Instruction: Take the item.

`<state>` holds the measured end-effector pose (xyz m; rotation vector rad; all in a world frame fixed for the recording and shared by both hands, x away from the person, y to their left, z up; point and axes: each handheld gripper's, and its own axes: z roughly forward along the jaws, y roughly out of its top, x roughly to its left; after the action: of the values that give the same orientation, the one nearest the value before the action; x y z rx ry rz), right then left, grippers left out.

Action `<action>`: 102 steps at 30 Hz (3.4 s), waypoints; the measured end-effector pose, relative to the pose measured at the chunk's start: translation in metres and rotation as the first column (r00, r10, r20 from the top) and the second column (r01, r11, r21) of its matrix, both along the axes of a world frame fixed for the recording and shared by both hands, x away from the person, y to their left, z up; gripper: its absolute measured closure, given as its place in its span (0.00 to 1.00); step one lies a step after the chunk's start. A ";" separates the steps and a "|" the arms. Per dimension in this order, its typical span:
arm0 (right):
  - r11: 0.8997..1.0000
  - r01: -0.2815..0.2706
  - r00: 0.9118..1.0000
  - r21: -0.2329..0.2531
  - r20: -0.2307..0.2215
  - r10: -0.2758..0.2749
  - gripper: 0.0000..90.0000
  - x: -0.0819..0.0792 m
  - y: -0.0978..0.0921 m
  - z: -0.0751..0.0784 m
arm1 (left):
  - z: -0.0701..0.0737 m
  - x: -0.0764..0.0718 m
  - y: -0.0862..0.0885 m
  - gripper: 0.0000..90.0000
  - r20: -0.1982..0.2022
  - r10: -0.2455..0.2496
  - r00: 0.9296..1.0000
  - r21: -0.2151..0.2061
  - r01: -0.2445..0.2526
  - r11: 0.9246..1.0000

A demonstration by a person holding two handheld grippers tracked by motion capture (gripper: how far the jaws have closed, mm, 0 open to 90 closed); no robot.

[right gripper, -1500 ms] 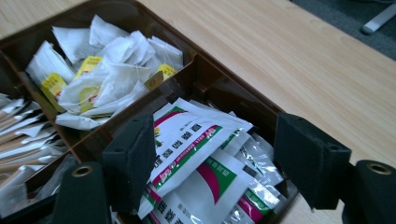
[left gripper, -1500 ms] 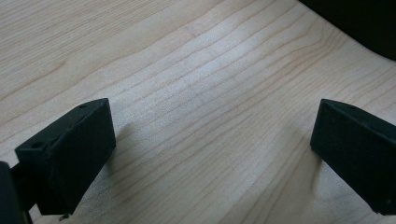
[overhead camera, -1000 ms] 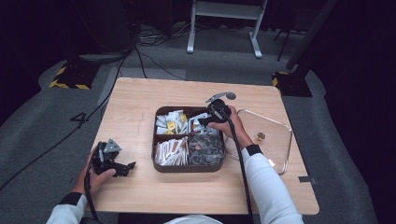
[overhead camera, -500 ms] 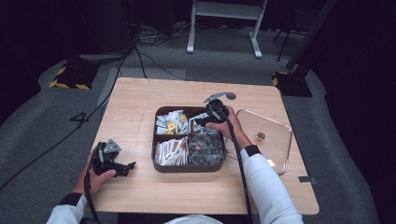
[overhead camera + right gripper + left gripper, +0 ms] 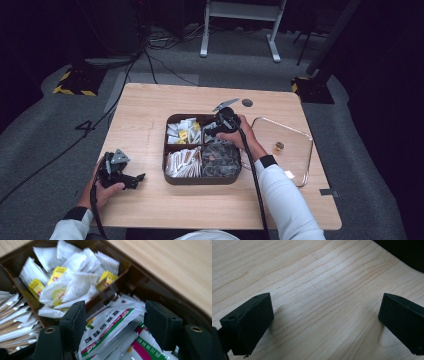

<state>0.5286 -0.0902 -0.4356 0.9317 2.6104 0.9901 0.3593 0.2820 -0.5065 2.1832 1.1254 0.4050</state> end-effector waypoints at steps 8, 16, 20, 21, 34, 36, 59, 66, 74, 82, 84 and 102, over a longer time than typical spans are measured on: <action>0.997 -0.077 0.997 0.003 -0.003 0.077 0.58 -0.008 0.007 0.003 | 0.000 0.000 0.000 0.00 0.000 0.000 1.000 -0.001 0.000 1.000; 0.995 -0.090 0.996 -0.040 0.022 0.091 0.86 -0.012 0.011 0.000 | 0.000 0.000 0.000 0.00 0.000 0.001 1.000 0.000 -0.001 1.000; 0.993 -0.111 0.993 -0.040 0.037 0.112 0.95 -0.017 0.011 0.003 | 0.000 0.000 0.000 0.00 0.000 0.001 1.000 0.000 -0.001 1.000; 0.993 -0.113 0.993 -0.034 0.043 0.114 0.96 -0.019 0.010 0.005 | 0.000 0.000 0.000 0.00 0.000 0.001 1.000 0.000 -0.001 1.000; 0.989 -0.097 0.989 0.108 0.124 0.084 0.99 -0.038 -0.020 0.032 | 0.000 0.000 0.000 0.00 0.000 0.004 1.000 -0.002 -0.004 1.000; 0.987 -0.102 0.987 0.124 0.134 0.085 0.99 -0.041 -0.025 0.035 | 0.000 -0.001 0.000 0.00 -0.001 0.006 1.000 -0.003 -0.006 1.000; 0.953 -0.154 0.968 0.261 0.235 0.092 0.99 -0.079 -0.080 0.062 | 0.000 -0.001 0.000 0.00 -0.001 0.015 1.000 -0.002 -0.015 1.000; 0.944 -0.191 0.960 0.268 0.254 0.122 0.99 -0.097 -0.092 0.065 | 0.000 -0.002 0.000 0.00 -0.005 0.016 1.000 -0.002 -0.016 1.000; 0.934 -0.226 0.952 0.277 0.265 0.151 0.99 -0.116 -0.101 0.069 | 0.000 -0.002 0.000 0.00 -0.006 0.020 1.000 -0.003 -0.020 1.000; 0.928 -0.262 0.946 0.264 0.258 0.194 0.99 -0.129 -0.098 0.065 | 0.000 -0.002 0.000 0.00 -0.006 0.018 1.000 -0.003 -0.018 1.000; 0.926 -0.268 0.946 0.266 0.253 0.202 0.99 -0.131 -0.097 0.063 | 0.000 -0.002 0.000 0.00 -0.006 0.018 1.000 -0.002 -0.018 1.000; 0.896 -0.385 0.915 0.220 0.217 0.340 0.99 -0.166 -0.076 0.048 | 0.000 -0.003 0.001 0.00 -0.004 0.016 1.000 0.001 -0.016 1.000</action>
<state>0.3629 -0.1661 -0.3879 0.3748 2.5975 1.4611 0.3567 0.2826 -0.5062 2.1779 1.1454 0.4082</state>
